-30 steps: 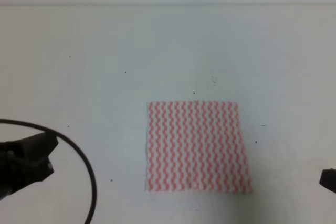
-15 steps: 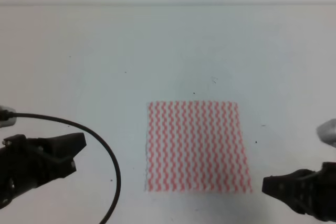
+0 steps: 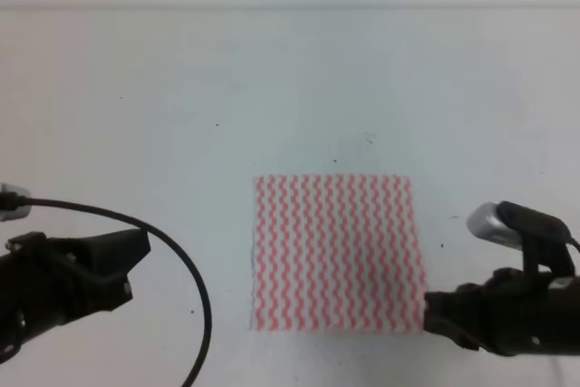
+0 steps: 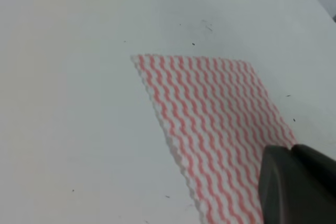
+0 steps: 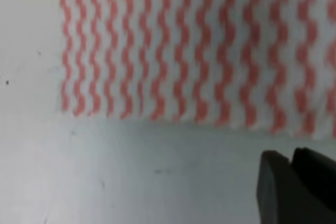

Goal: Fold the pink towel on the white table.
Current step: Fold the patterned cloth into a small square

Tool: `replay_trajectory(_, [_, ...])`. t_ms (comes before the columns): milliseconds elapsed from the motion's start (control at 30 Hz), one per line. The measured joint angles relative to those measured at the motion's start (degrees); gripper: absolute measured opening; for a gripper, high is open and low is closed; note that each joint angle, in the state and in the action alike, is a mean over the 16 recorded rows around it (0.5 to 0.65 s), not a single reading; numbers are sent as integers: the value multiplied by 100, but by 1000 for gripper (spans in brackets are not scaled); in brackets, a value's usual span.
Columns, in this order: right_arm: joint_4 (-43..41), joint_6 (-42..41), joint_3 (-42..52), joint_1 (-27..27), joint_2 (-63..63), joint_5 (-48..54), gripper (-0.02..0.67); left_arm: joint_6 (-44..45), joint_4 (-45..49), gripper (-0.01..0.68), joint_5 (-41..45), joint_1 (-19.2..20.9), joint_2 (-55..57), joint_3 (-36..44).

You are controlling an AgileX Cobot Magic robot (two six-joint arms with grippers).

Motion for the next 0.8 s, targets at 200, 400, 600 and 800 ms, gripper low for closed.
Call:
replay_trajectory(200, [-74,-4,-247,0,513,-51,15,60,-1,0,35,0,-4,0])
replay_trajectory(400, [-99,73,-323,1,824,-185,21,101,9,0,64,-1,-11,1])
replay_trajectory(600, [-91,137,-326,1,1050,-344,24,123,7,0,72,-2,-15,0])
replay_trajectory(800, [-56,152,-338,2,1246,-465,27,135,7,0,80,-2,-18,0])
